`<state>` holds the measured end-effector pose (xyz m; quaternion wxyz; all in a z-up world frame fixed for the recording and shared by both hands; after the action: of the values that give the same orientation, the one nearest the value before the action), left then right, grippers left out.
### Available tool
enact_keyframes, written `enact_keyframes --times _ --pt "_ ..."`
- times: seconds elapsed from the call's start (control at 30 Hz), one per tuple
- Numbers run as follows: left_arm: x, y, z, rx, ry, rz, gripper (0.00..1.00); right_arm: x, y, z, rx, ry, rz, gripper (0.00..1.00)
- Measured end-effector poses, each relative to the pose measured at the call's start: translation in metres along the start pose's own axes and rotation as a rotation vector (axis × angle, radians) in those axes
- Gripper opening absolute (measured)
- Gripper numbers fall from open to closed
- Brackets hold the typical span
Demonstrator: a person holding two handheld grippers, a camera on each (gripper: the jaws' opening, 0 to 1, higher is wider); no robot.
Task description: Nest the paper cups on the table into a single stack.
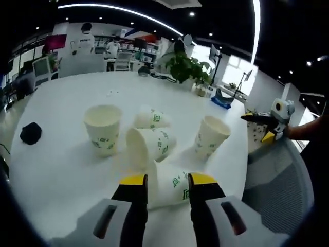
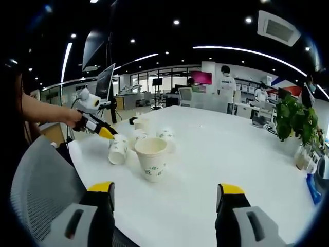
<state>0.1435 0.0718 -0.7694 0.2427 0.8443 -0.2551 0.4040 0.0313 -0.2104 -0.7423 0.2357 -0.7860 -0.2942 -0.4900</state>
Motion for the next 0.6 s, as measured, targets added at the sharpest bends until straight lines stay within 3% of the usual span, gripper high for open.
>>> enact_keyframes --times 0.23,0.4,0.53,0.6 --pt "-0.007 -0.003 0.000 -0.034 -0.004 -0.051 0.25 0.001 0.000 0.000 -0.002 0.009 0.002 0.83" --pt "-0.009 0.004 0.000 -0.115 0.002 -0.104 0.17 0.000 0.000 0.000 0.000 0.007 -0.001 0.83" --pt "-0.010 0.005 -0.001 -0.174 0.004 -0.141 0.05 -0.001 0.000 0.000 0.001 0.001 -0.001 0.83" --pt "-0.010 0.016 -0.003 -0.211 -0.002 -0.155 0.04 -0.001 -0.001 0.000 0.003 -0.003 -0.002 0.83"
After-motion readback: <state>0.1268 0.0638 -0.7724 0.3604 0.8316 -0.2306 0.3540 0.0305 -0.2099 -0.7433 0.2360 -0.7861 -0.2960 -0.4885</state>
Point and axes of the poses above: the point that each gripper's makers call its tool centre point, and the gripper's own axes: z roughly forward along the fingers, y roughly to its right, x roughly out of its top, the point moved 3 cm from there along -z, roughly backward along the fingers, and after that the axes turned 11 degrees about x, right-handed, at the moved point
